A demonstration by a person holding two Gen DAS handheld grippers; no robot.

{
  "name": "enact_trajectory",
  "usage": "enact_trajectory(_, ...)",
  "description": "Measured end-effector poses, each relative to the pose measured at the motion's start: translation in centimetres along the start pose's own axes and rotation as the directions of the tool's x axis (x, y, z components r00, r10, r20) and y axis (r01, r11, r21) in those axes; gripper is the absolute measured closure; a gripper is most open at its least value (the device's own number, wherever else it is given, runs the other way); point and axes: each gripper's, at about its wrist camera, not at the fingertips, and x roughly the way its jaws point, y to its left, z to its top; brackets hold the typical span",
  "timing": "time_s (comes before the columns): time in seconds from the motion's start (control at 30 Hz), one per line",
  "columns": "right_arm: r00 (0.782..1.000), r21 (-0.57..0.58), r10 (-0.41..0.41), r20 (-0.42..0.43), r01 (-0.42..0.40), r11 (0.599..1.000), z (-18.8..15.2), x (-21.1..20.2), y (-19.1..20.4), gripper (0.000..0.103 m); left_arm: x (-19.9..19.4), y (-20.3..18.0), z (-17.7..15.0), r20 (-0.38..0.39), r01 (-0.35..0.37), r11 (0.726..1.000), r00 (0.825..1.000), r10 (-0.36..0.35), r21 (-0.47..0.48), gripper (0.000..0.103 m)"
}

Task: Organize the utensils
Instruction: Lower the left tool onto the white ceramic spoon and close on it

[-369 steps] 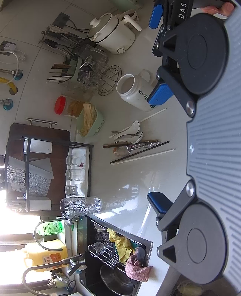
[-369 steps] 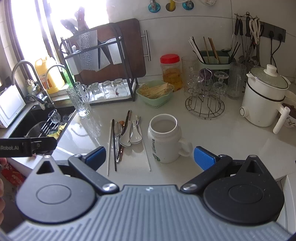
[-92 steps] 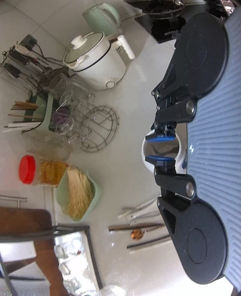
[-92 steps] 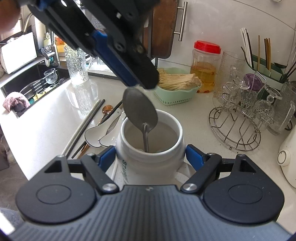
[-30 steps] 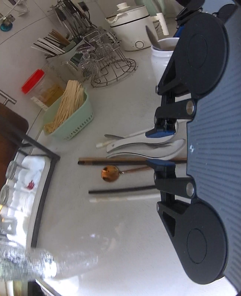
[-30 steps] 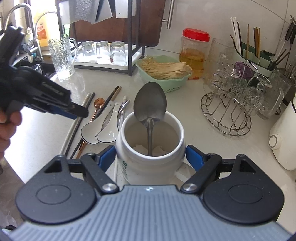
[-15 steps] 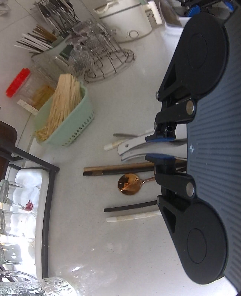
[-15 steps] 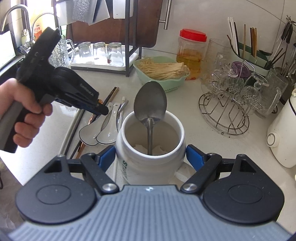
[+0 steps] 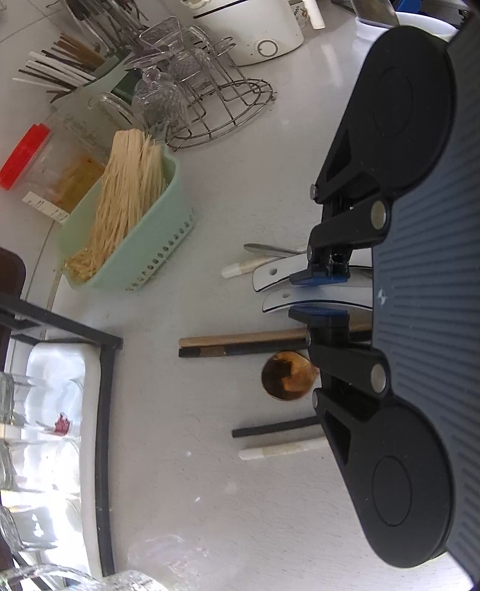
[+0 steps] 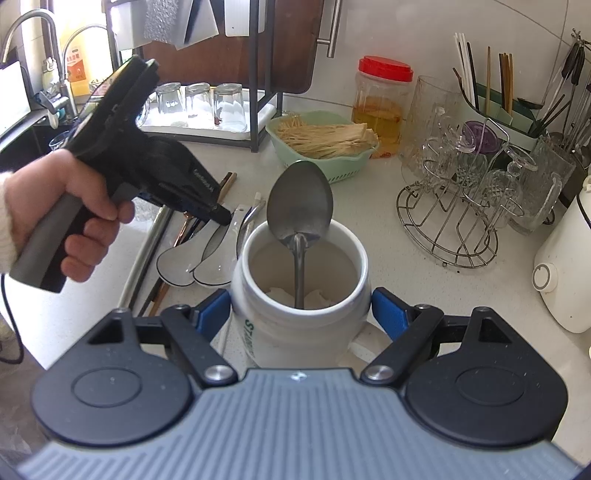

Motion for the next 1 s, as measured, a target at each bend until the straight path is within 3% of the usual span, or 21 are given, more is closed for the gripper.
enact_trajectory(0.27, 1.0, 0.001, -0.008, 0.001, 0.008, 1.0, 0.0, 0.0, 0.1, 0.017, 0.0, -0.9, -0.2, -0.017, -0.017, 0.999, 1.0, 0.018, 0.032, 0.092)
enact_trajectory(0.53, 1.0, -0.006, -0.01, 0.015, 0.01, 1.0, -0.2, 0.0, 0.1, 0.017, -2.8, -1.3, -1.2, 0.023, 0.004, 1.0, 1.0, -0.004, 0.03, 0.098)
enact_trajectory(1.0, 0.999, -0.011, -0.022, 0.044, 0.022, 1.0, -0.5, -0.1, 0.3, 0.017, -8.7, -2.6, -6.0, 0.073, 0.023, 0.999, 0.997, -0.026, 0.048, 0.098)
